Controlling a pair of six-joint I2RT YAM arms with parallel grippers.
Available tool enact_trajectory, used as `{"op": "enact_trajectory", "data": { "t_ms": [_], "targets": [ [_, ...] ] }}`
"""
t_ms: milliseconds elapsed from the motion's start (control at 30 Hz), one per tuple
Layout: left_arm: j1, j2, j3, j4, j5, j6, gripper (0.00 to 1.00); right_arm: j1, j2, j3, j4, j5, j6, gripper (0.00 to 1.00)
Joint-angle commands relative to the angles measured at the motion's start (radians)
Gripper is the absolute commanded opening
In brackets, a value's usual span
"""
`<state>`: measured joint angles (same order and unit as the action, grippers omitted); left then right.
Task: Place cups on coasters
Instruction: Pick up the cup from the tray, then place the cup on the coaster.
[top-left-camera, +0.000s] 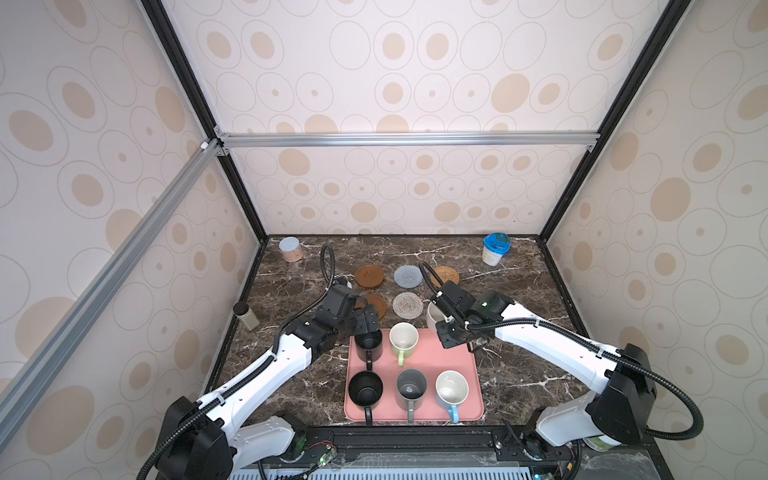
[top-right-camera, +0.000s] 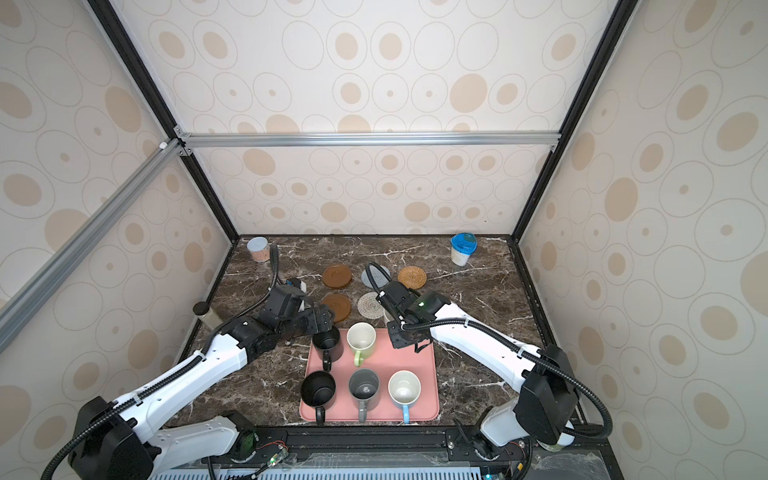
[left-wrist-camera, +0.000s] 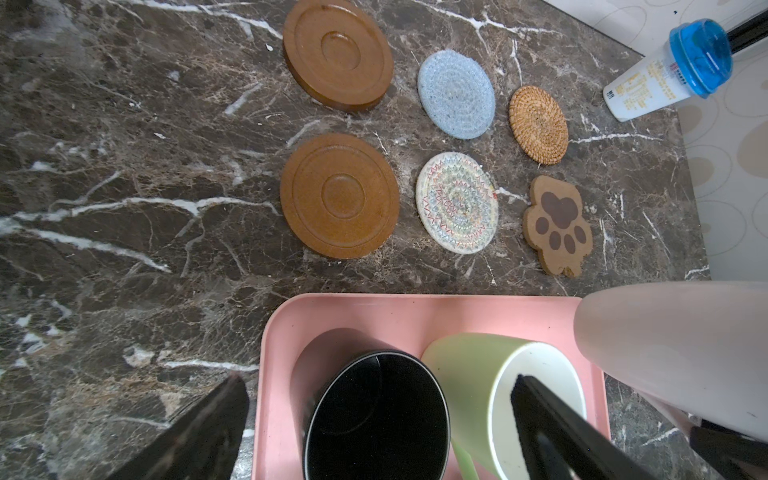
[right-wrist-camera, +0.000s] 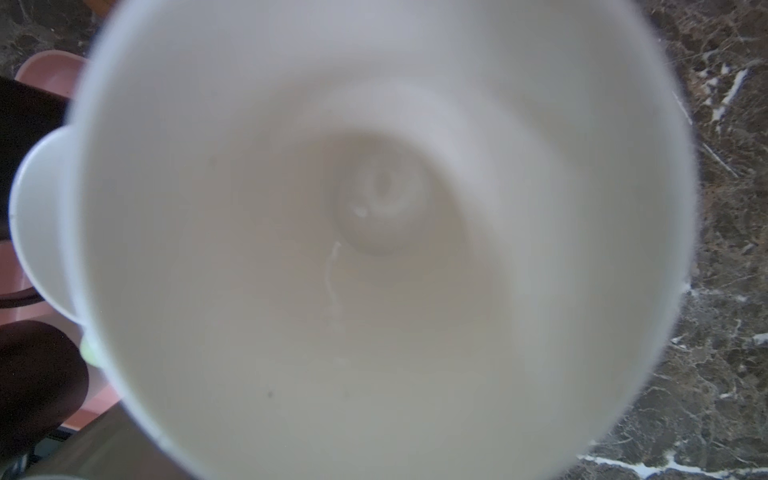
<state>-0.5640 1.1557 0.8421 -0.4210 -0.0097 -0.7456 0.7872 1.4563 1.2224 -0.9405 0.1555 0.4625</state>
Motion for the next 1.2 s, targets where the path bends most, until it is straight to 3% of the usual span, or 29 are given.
{"op": "enact_trajectory", "data": {
  "t_ms": [0,567,1167],
  "targets": [
    [-0.008,-0.014,0.002,0.008,-0.014,-0.014,1.0,-0.019,0.009,0.049,-0.017,0.018,-0.034,0.07],
    [-0.007,0.002,0.029,0.012,-0.015,0.006,1.0,-0.197,0.105,0.154,-0.019,-0.113,-0.25,0.07],
    [-0.007,0.061,0.06,0.08,0.008,0.031,1.0,-0.424,0.437,0.53,-0.022,-0.204,-0.48,0.07]
  ]
}}
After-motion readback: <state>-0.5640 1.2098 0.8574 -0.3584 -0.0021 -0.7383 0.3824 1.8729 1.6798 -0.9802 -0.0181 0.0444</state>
